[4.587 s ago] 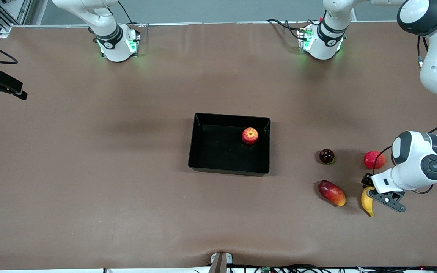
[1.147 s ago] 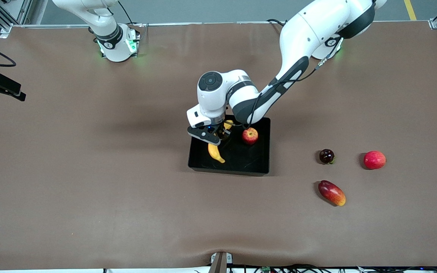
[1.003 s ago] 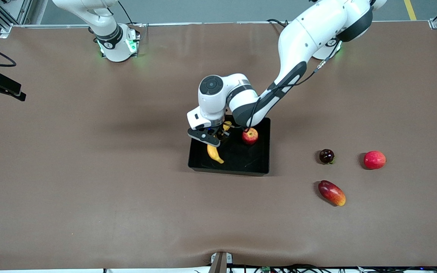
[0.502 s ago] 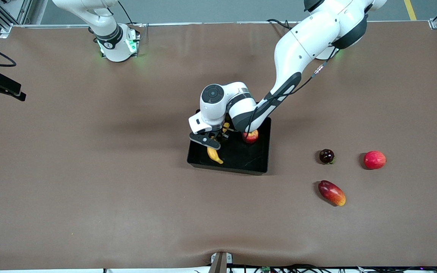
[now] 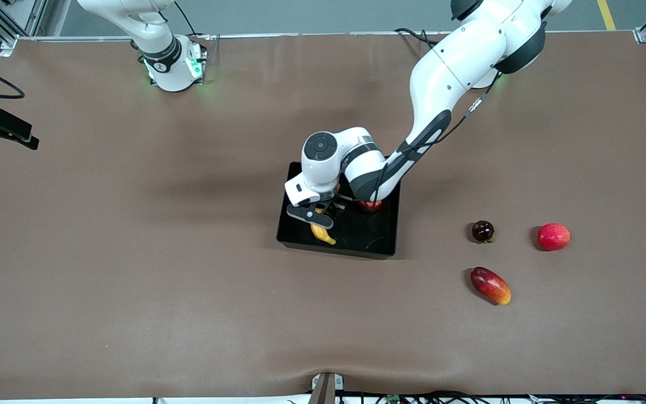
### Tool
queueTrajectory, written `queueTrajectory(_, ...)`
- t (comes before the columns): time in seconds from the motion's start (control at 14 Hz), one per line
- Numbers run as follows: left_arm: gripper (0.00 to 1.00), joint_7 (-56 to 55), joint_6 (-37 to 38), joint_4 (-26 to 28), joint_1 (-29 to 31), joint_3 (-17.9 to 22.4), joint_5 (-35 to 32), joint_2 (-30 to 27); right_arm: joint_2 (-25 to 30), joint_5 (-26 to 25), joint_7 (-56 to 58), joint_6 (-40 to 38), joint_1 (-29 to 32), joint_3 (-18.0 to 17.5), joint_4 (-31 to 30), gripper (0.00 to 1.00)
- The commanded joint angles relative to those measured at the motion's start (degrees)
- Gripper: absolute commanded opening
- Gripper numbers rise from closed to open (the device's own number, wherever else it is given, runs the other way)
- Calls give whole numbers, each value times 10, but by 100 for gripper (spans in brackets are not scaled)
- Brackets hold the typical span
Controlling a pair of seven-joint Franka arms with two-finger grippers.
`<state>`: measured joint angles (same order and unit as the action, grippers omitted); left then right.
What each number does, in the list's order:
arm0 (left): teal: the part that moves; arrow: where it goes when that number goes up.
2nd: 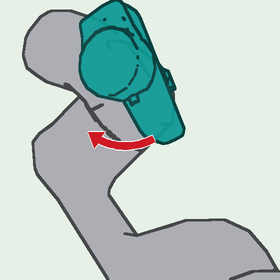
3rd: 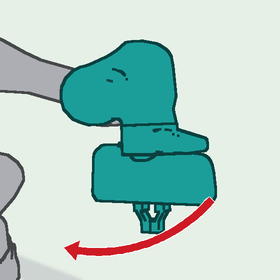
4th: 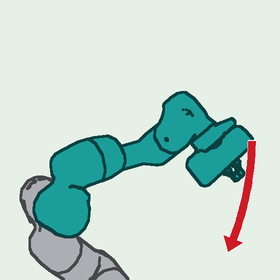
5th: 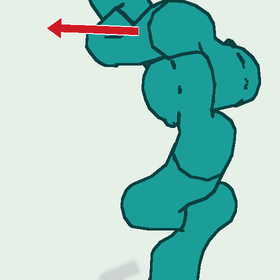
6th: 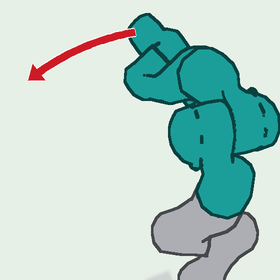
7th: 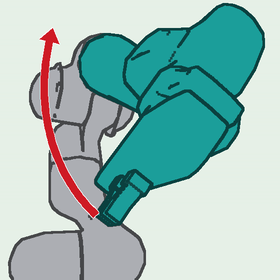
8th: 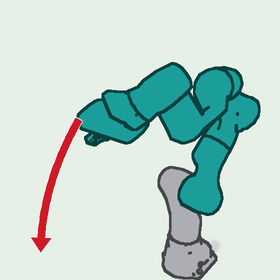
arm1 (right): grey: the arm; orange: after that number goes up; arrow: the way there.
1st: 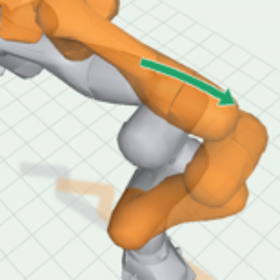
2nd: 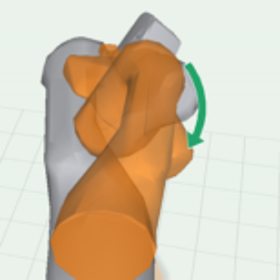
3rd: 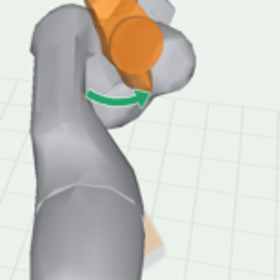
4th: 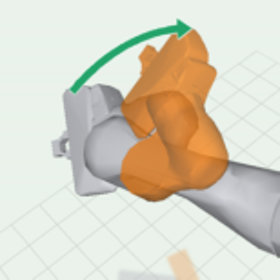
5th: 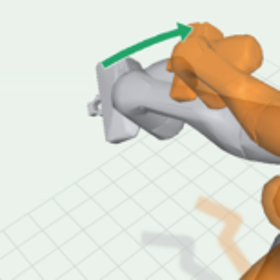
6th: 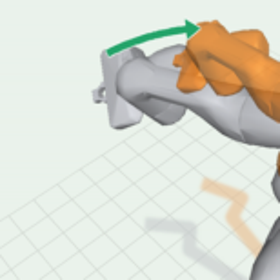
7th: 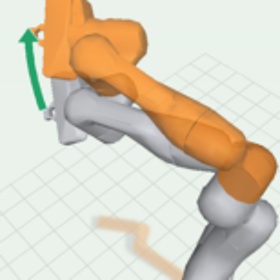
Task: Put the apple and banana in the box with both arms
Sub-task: 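Open the left gripper to release the banana in the box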
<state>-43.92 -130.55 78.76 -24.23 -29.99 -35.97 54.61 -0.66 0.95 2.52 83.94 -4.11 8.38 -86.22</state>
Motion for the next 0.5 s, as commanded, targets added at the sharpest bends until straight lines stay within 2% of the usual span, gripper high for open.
queueTrajectory(0.0,100,-9,4,-3,-1,-2,4,-22,5,-10,0,-2,5,-7,-2,100)
queueTrajectory(0.22,100,-5,46,-3,12,-4,38,-62,5,-10,0,-2,5,-7,-2,100)
queueTrajectory(0.43,100,-4,91,-3,65,-36,99,-118,5,-10,0,-2,6,-7,-1,100)
